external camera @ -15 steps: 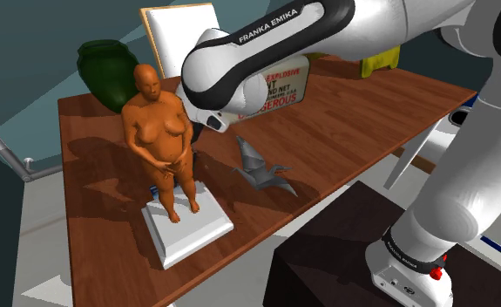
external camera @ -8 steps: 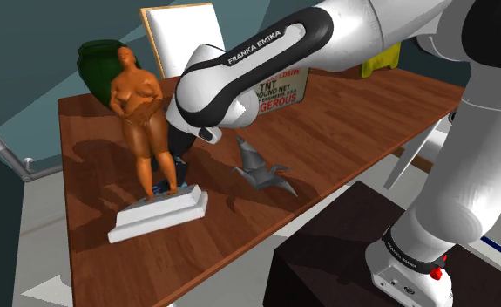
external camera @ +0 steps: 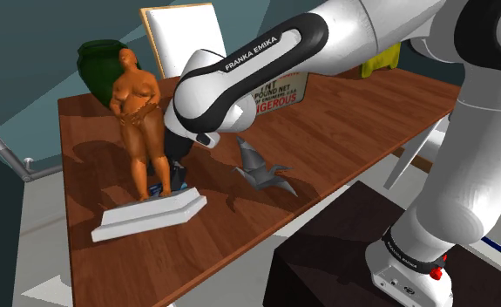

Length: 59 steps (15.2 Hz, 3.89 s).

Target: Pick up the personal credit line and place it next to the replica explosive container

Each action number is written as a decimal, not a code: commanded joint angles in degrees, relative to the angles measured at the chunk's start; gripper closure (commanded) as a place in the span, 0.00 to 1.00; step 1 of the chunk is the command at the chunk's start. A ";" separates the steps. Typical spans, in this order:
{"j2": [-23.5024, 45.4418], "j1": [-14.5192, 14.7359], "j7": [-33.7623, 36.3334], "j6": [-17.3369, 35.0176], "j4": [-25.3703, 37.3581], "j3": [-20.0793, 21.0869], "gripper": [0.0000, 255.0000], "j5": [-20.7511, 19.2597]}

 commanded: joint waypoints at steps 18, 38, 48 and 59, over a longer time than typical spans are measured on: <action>-3.67 -0.76 1.86 -5.53 2.22 0.31 1.00 0.28; -9.63 -2.14 7.37 -19.27 11.54 -0.18 1.00 -0.76; -10.47 -2.41 10.64 -26.03 18.13 -0.48 1.00 -2.28; -9.50 -2.16 14.79 -33.50 27.18 -0.57 1.00 -4.88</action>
